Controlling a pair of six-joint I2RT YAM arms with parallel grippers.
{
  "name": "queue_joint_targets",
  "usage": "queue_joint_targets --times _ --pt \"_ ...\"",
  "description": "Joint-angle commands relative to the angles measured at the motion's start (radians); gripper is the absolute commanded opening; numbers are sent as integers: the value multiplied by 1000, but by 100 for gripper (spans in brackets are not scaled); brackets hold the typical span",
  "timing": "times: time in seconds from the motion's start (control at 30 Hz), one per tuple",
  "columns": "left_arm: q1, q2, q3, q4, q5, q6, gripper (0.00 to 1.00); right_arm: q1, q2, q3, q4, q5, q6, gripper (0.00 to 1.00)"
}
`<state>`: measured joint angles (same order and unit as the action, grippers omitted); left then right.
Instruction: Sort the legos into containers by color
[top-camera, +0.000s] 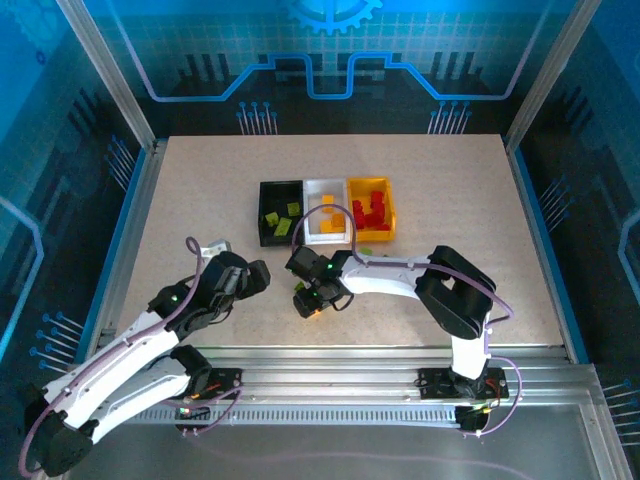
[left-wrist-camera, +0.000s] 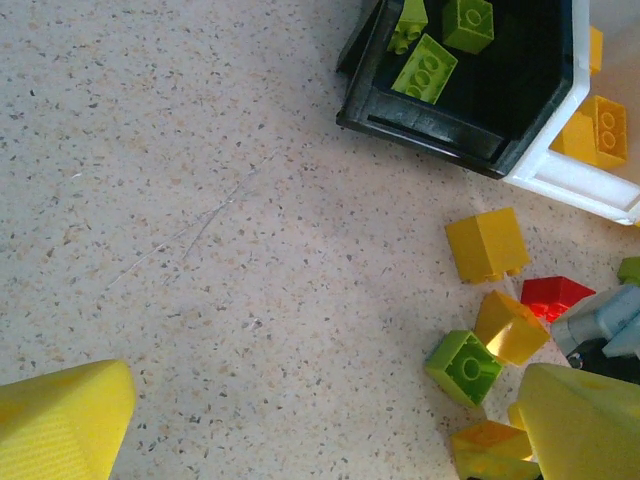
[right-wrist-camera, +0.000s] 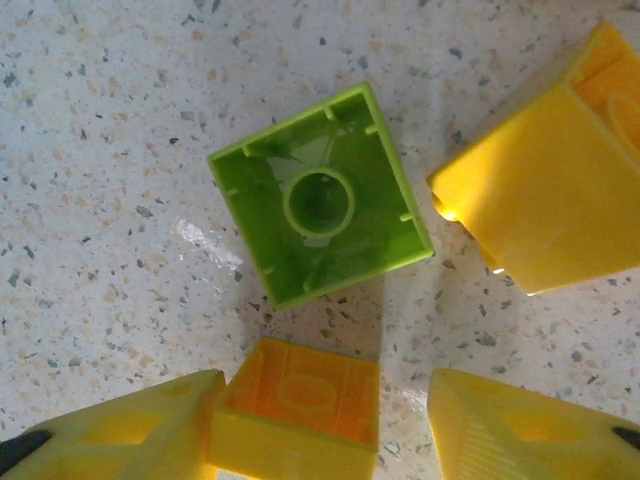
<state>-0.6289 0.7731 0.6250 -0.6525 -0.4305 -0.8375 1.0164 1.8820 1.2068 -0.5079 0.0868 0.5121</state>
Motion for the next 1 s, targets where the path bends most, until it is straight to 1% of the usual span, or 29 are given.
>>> queue_joint_targets --times 0.0,0.07,0.13,0.27,0.37,0.47,0.57,0.7,0.87,0.97 --pt "7 7 -9 -14 -29 -12 99 11 4 18 -25 10 -15 45" --pt "7 7 -5 -13 -30 -9 99 11 -22 6 -20 5 -24 39" --pt "7 8 -4 -11 -31 -9 99 10 -57 -11 -10 -2 -28 36" --pt "8 7 -16 16 -13 3 99 -18 -171 -39 -16 3 -32 34" --pt "9 12 -33 50 12 6 99 -92 -267 -23 -35 34 -40 34" --pt "8 27 -46 79 38 5 99 -184 -285 34 -44 57 -38 35" --pt "9 55 -46 102 68 10 99 -260 -219 146 -76 86 -30 35" --pt "8 92 -42 112 98 15 99 -323 -55 323 -137 158 -17 35" --pt "9 119 -48 137 141 22 99 -347 137 536 -207 213 -14 37" --pt "9 134 -53 153 160 30 99 -356 217 630 -250 227 4 40"
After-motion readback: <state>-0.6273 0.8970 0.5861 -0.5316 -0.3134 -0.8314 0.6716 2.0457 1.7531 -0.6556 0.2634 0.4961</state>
